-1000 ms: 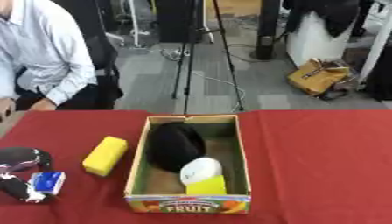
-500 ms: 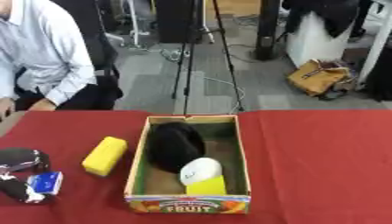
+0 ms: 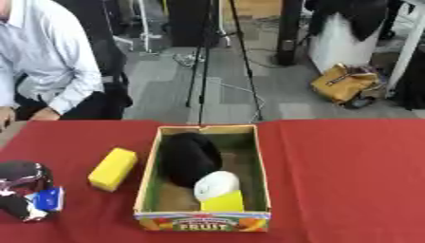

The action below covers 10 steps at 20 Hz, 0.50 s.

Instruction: Pick up objects on the table and place them in the box.

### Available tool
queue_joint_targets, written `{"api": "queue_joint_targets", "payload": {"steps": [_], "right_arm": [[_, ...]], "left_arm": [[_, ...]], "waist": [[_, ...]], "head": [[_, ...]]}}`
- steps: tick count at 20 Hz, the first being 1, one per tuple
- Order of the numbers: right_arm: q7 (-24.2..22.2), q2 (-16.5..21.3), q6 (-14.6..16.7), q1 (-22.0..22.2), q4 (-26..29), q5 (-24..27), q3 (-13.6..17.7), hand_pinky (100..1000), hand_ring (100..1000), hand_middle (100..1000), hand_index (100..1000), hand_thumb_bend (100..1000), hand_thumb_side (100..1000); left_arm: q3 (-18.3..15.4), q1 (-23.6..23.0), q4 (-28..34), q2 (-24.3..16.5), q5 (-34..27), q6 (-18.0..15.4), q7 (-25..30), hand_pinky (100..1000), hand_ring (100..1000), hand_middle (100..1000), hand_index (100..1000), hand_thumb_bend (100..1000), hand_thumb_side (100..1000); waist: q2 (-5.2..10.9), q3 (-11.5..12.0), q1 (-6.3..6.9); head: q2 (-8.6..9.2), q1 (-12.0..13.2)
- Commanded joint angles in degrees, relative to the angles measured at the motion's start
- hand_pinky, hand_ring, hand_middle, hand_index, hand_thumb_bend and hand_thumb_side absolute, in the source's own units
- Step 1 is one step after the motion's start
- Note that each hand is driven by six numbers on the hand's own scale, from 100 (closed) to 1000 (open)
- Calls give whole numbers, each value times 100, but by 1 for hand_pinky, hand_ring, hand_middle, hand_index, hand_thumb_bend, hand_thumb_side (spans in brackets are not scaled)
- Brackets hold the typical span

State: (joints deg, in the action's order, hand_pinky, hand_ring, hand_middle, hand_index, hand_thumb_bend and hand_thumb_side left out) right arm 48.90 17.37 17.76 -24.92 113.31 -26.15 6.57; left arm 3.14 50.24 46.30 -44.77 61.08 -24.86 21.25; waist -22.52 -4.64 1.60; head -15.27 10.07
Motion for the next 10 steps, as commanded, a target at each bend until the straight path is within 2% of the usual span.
{"api": "queue_joint_targets", "payload": {"steps": [1, 10], "right_arm": [[84, 114, 79, -59, 128, 4, 41, 791, 774, 626, 634, 100, 1000], [56, 113, 88, -53, 128, 21, 36, 792, 775, 626, 635, 100, 1000]], "left_arm": [[-50, 39, 10, -118, -22, 28, 13, 534, 533, 579, 670, 459, 590], [-73, 57, 17, -123, -178, 129, -37, 488, 497, 550, 650, 367, 561]], "waist": [[101, 3, -7], [101, 23, -5]], "head": [[79, -13], [82, -21]]}}
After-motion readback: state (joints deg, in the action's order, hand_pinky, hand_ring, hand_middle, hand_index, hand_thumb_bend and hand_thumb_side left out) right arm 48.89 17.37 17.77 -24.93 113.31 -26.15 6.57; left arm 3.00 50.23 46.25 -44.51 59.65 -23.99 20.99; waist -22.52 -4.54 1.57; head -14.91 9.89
